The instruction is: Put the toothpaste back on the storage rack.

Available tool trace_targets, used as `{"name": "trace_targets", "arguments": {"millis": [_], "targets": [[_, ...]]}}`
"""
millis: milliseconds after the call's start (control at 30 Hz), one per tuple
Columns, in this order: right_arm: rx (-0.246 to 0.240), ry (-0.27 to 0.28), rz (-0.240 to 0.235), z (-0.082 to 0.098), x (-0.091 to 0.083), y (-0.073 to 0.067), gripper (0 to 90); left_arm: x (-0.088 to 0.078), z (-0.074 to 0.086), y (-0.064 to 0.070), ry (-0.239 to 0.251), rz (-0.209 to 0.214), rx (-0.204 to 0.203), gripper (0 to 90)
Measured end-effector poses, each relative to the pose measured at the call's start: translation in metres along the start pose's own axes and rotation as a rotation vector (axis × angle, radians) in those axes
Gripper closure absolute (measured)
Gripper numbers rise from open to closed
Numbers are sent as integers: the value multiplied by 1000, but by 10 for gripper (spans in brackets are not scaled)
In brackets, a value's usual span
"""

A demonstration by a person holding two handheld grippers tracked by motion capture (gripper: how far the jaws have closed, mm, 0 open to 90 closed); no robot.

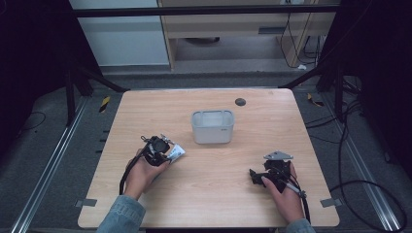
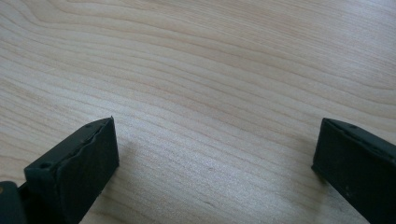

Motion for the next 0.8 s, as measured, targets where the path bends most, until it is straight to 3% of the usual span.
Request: {"name": "trace_targets", "arguments": {"millis": [133, 433, 800], "targets": [[-1, 0, 0, 0, 0, 0, 4, -18, -6, 4, 42, -8, 18, 795], [-1, 0, -1, 0, 0, 0, 4, -46, -19, 6, 144, -22, 8, 804], [-1, 0, -1, 0, 0, 0, 4, -76, -24, 3, 216, -38, -2, 809]]}}
Point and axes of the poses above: each handheld gripper's, and its own axes: x roughly forward along the jaws, z roughly out of its underside, y roughly to its right, the point moved 10 cm from there along x, roughly forward along the jaws, and after that the axes turned 11 degrees about -y, right-handed, at the moved point
